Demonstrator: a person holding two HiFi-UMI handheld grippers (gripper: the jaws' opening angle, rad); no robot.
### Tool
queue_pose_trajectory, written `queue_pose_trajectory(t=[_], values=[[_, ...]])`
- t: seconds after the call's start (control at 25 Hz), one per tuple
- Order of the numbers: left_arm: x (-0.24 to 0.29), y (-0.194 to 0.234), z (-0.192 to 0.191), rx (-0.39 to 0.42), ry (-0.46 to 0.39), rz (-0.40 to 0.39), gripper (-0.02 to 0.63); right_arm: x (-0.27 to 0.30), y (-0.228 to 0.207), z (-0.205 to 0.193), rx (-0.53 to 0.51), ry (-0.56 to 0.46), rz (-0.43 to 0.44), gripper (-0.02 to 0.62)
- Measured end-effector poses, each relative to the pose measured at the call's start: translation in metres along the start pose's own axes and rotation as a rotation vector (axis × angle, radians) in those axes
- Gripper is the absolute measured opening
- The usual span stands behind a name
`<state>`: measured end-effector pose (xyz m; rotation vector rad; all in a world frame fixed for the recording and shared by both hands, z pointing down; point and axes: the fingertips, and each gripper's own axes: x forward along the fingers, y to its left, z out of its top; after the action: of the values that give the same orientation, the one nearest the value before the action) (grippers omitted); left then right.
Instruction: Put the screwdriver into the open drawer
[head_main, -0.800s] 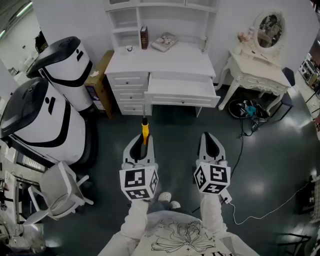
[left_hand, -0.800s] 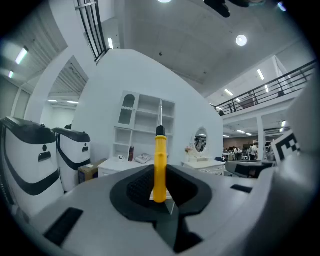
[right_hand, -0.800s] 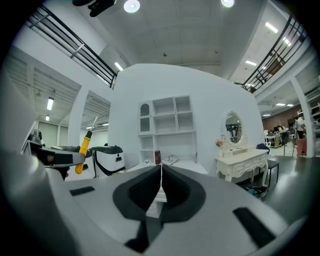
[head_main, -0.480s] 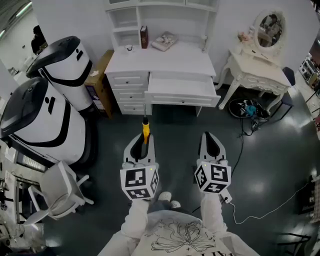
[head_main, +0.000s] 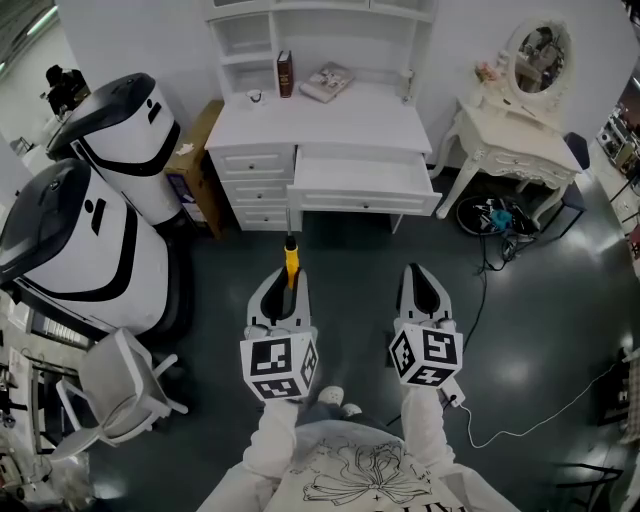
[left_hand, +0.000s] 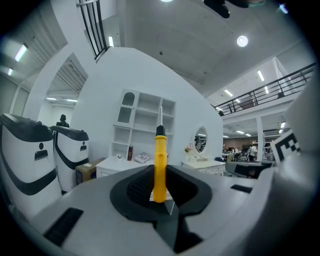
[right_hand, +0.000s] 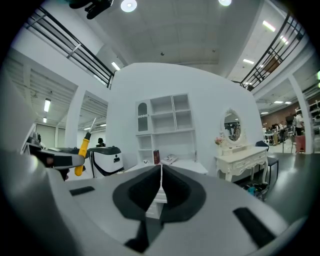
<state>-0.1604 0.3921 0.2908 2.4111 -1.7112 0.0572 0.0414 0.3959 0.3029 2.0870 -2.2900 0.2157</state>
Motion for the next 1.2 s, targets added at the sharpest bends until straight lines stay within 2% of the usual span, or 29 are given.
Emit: queue_pose_trajectory(t=[0.68, 0.92, 1.2], values=[[0.047, 0.023, -0.016, -0.008, 0.045, -0.008, 0.066, 0.049, 0.002, -0.022, 0.024, 0.042, -0.005, 0.008], [0.09, 0.027, -0.017, -0.018, 0.052, 0.017, 0.066, 0.094, -0.015, -0.022, 0.023, 0.058, 0.014, 0.008], [0.163, 0.029, -0.002, -0.019, 0.038, 0.057, 0.066, 0.169, -0.041, -0.004, 0.017, 0.045, 0.057, 0.008]])
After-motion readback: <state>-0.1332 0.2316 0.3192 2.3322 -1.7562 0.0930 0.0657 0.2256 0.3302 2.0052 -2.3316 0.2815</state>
